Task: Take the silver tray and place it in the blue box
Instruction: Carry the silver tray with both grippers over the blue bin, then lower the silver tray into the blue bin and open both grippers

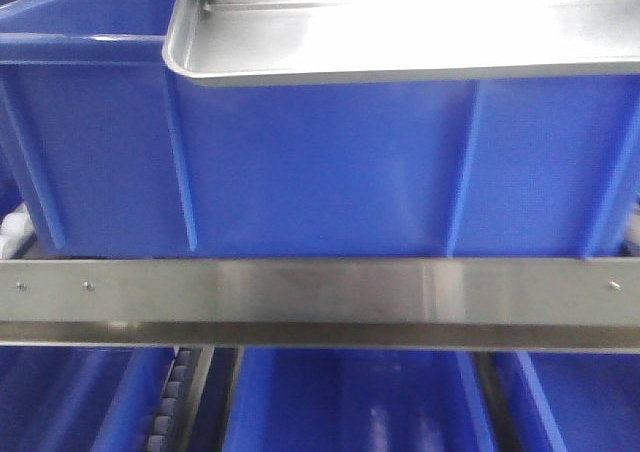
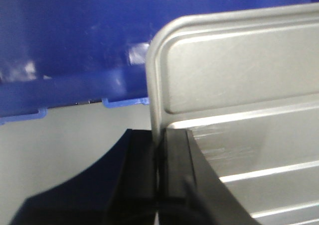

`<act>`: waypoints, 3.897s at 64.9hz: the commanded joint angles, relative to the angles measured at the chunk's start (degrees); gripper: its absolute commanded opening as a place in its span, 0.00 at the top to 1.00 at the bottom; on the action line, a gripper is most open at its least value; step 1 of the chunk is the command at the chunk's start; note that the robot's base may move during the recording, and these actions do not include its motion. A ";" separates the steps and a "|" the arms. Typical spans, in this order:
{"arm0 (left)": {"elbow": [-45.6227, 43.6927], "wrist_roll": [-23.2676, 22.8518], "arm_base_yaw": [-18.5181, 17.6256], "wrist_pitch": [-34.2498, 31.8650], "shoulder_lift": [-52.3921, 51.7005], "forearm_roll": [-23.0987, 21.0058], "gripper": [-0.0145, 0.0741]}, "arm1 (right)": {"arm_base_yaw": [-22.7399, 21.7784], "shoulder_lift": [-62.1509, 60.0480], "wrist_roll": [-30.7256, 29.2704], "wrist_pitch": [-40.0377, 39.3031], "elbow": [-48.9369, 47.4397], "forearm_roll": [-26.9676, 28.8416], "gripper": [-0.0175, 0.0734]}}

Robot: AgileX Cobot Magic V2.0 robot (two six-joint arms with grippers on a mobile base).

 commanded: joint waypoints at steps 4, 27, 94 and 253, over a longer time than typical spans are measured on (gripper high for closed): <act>-1.42 1.56 -0.07 5.34 -2.00 1.41 0.95 | -0.15 -1.49 -0.85 -2.92 -2.30 -2.60 0.75; -1.42 1.56 -0.07 5.34 -2.00 1.41 0.95 | -0.15 -1.49 -0.85 -2.92 -2.30 -2.60 0.75; -1.42 1.56 -0.07 5.24 -2.00 1.41 0.95 | -0.15 -1.49 -0.85 -2.92 -2.30 -2.60 0.75; -10.06 17.36 20.09 -12.37 19.47 -1.00 0.36 | -2.10 29.68 -1.78 -10.06 -17.24 -4.72 0.17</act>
